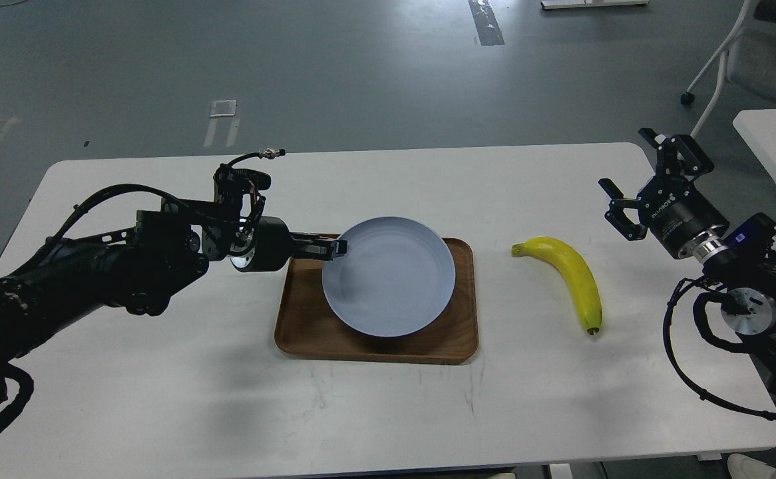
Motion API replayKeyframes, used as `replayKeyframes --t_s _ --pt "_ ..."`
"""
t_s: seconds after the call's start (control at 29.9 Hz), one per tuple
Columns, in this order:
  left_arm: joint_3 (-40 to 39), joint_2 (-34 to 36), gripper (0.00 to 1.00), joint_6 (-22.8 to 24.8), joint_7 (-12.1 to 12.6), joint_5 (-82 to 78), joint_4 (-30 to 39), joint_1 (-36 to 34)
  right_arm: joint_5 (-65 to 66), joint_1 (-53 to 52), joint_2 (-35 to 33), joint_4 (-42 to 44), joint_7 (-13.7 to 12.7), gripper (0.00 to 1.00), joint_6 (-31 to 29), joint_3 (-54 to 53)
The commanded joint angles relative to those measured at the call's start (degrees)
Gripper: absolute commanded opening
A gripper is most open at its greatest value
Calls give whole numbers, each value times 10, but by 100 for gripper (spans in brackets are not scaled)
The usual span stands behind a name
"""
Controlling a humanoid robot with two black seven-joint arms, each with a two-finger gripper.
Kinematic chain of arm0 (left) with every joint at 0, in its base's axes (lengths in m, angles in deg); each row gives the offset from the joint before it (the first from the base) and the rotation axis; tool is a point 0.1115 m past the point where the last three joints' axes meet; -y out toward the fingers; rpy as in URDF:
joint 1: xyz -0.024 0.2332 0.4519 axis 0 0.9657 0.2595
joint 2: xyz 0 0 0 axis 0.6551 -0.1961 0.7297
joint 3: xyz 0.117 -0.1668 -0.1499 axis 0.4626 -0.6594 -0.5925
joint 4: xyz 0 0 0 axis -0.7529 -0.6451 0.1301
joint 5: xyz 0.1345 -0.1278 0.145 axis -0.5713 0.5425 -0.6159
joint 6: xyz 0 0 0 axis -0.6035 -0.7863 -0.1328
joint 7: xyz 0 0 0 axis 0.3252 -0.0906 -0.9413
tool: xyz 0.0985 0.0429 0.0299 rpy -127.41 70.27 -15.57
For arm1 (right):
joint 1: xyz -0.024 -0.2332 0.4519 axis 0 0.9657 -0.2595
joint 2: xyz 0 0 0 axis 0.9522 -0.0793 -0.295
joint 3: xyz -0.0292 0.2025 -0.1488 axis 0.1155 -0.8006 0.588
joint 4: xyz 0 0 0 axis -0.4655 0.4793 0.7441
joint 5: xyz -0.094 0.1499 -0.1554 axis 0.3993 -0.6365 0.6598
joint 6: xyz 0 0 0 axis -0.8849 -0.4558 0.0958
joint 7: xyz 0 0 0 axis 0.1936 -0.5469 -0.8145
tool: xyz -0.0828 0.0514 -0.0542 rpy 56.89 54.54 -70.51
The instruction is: Place banana on plate with both arms
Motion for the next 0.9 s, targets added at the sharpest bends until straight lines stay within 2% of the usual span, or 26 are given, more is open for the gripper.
replayKeyframes --t_s 0.0,0.17,0.2,0.23,0.37,0.5,0.53,0.57,0.67,0.77,0.87 --pt "0 1 0 0 -1 0 1 3 0 0 1 0 0 100 0 1" --pt "0 -3 0 0 3 0 1 5 0 0 2 0 0 100 0 1" --pt "0 -5 5 0 3 0 1 5 0 0 1 0 0 100 0 1" --pt "1 -6 19 -1 4 0 0 5 0 0 1 0 0 100 0 1" --pt "1 -7 34 -2 6 0 0 5 0 1 -1 0 0 100 0 1" --pt "17 -8 70 -12 8 0 -1 1 0 1 -3 -2 0 100 0 1" --pt "19 -9 90 -16 7 1 -1 1 0 1 -3 -2 0 100 0 1" --pt "19 -9 99 -17 7 3 0 -1 0 1 -4 -2 0 100 0 1" --pt "9 1 99 -9 2 30 6 -9 0 1 -5 -3 0 100 0 1" --pt "-1 16 99 8 -6 124 8 -26 0 1 -5 -4 0 100 0 1" --pt "-23 46 99 59 -6 330 16 -36 0 1 -5 -4 0 100 0 1"
